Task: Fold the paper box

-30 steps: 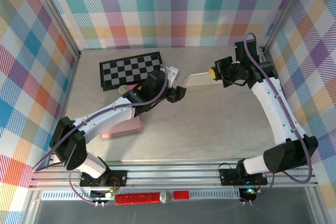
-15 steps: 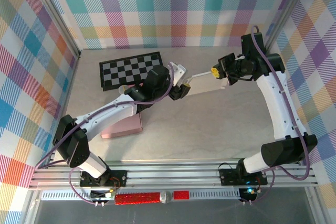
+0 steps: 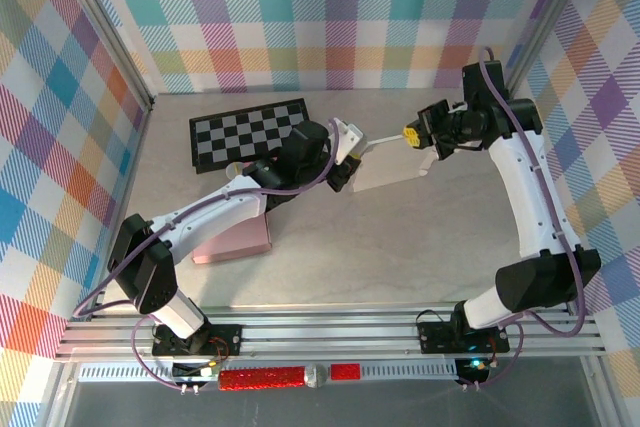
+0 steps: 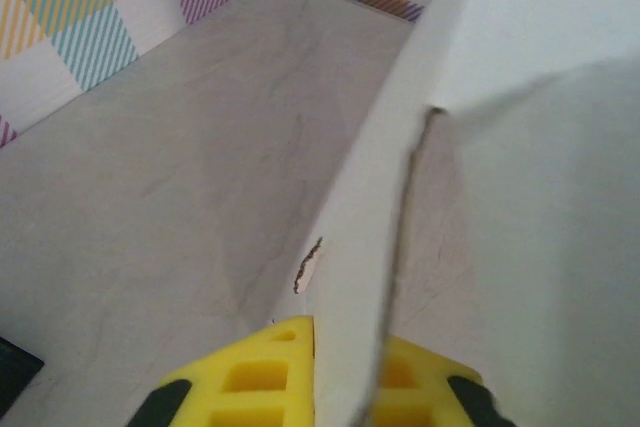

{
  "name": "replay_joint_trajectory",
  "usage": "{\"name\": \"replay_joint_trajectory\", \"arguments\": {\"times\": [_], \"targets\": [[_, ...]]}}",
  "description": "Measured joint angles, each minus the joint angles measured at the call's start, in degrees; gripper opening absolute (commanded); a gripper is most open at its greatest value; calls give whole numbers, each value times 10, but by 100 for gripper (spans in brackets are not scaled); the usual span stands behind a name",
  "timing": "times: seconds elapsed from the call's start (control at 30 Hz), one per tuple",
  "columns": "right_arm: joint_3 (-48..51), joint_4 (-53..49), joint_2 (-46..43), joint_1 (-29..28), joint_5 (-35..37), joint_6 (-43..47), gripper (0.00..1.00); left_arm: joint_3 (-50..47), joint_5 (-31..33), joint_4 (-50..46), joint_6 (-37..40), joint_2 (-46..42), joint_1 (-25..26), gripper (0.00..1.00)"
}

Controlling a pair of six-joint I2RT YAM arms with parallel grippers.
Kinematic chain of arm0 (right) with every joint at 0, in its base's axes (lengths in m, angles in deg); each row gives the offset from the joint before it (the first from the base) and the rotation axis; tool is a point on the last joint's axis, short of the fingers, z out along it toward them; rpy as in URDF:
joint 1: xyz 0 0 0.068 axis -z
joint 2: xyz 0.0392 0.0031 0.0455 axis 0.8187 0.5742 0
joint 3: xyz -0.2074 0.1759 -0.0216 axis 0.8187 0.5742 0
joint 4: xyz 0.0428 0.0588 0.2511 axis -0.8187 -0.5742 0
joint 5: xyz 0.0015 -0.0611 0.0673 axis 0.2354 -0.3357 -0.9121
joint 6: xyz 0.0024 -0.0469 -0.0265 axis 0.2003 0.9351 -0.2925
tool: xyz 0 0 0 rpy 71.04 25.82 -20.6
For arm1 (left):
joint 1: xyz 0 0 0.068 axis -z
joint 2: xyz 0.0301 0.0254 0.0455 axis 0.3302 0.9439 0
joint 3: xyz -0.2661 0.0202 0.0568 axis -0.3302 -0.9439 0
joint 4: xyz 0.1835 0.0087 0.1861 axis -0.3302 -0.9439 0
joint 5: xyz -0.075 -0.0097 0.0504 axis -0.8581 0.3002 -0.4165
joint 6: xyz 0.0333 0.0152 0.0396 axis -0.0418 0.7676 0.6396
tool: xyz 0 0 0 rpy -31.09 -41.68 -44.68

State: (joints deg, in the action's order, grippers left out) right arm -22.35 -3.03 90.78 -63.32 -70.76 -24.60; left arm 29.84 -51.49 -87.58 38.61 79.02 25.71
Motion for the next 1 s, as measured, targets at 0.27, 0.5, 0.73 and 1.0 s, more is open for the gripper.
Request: {"name": "replay_joint_trajectory", "arguments": {"times": [0.27,0.5,0.73,1.0], "targets": [[0,70,-14,8,14,5,56,43,33,-99,-76,-1,0,0],[61,129,-78,7,35,-11,59,28,62,-168,-155,-10,0,0],[129,176,-71,-38,55,-33,53,-23,76,-167,-177,-11,-2,0],[152,212,-9,-95,66,-54,50,-68,67,-130,-154,-14,-2,0]]}}
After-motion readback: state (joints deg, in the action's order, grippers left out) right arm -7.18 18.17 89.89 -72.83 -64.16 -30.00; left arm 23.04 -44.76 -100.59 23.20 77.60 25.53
